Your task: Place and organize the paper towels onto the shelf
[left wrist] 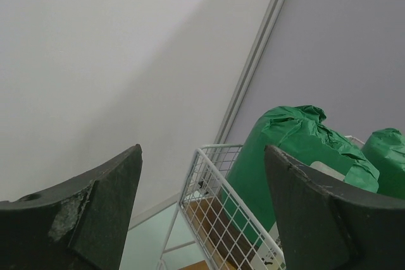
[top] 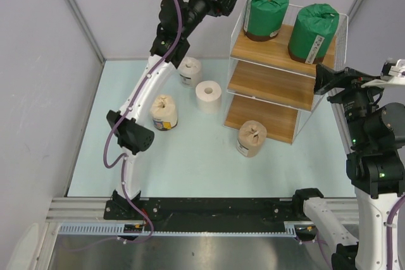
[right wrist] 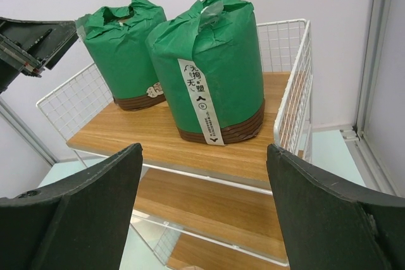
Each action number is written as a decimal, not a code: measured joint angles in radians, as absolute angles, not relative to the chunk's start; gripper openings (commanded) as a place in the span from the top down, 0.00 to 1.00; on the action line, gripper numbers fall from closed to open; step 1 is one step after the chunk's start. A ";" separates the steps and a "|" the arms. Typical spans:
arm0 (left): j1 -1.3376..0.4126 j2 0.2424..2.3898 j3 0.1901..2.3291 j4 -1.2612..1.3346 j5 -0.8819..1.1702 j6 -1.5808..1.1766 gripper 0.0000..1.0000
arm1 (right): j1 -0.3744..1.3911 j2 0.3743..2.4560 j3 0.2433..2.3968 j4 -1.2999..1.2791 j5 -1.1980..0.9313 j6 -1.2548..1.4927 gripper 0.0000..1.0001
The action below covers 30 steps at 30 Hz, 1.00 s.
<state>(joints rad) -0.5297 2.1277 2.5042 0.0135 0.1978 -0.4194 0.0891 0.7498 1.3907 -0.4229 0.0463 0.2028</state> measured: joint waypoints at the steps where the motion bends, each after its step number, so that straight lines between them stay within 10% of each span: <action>1: -0.530 2.128 2.504 0.011 0.198 -0.419 0.18 | 0.089 0.749 1.390 -0.426 0.047 0.201 0.16; 30: -0.636 2.128 2.529 -0.026 0.241 -0.369 0.25 | 0.089 0.722 1.351 -0.447 0.065 0.184 0.14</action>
<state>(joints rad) -0.6361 2.1281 2.5286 -0.0261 0.2413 -0.3695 0.0891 0.7223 1.3510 -0.4469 0.0647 0.1837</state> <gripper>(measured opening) 0.786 0.862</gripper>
